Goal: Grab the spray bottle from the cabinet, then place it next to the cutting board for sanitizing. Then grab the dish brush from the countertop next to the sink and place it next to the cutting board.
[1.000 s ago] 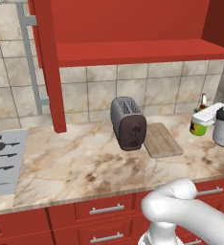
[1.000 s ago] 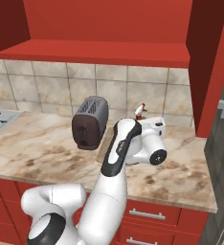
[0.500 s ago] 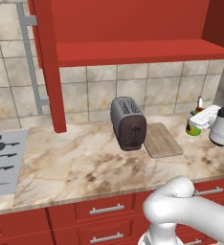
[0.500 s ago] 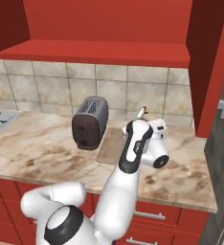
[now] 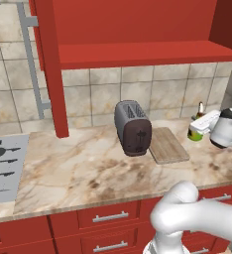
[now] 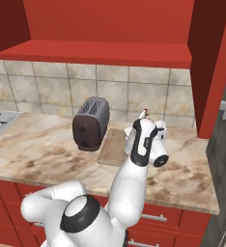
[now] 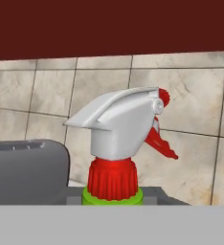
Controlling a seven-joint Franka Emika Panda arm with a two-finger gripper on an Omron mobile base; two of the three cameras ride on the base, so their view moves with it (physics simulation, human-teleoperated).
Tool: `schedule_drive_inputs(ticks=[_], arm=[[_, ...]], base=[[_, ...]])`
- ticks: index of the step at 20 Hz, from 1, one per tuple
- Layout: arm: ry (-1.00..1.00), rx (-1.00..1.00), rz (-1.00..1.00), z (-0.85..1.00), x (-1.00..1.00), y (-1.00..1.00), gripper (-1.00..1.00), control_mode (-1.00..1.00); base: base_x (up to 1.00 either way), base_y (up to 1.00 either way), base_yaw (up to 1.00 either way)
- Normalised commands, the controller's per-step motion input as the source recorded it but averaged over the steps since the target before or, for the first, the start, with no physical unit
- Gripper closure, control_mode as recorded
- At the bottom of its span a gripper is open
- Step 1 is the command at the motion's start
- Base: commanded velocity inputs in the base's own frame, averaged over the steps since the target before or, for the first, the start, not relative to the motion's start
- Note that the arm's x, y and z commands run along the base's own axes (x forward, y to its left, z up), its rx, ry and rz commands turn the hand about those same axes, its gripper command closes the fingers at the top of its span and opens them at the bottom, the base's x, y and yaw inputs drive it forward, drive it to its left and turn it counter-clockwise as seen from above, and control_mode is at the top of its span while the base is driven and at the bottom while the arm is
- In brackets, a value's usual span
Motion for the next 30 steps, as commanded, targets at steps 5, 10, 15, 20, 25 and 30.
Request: schedule_drive_inputs(ticks=[5,10,15,20,25,30], arm=[[-0.02,0.00,0.00,-0.27,0.23,-0.06,1.00,-1.00],[0.00,0.00,0.00,-0.34,0.14,-0.13,1.00,-1.00],[0.00,0.00,0.00,-0.36,0.09,-0.11,1.00,-1.00],[0.00,0.00,0.00,-0.30,0.09,-0.03,1.00,-1.00],[0.00,0.00,0.00,-0.30,0.04,-0.02,1.00,-1.00],[0.00,0.00,0.00,-0.29,0.00,-0.02,1.00,-1.00]], base=[[0.00,0.00,0.00],[0.00,0.00,0.00],[0.00,0.00,0.00],[0.00,0.00,0.00],[0.00,0.00,0.00],[0.00,0.00,0.00]])
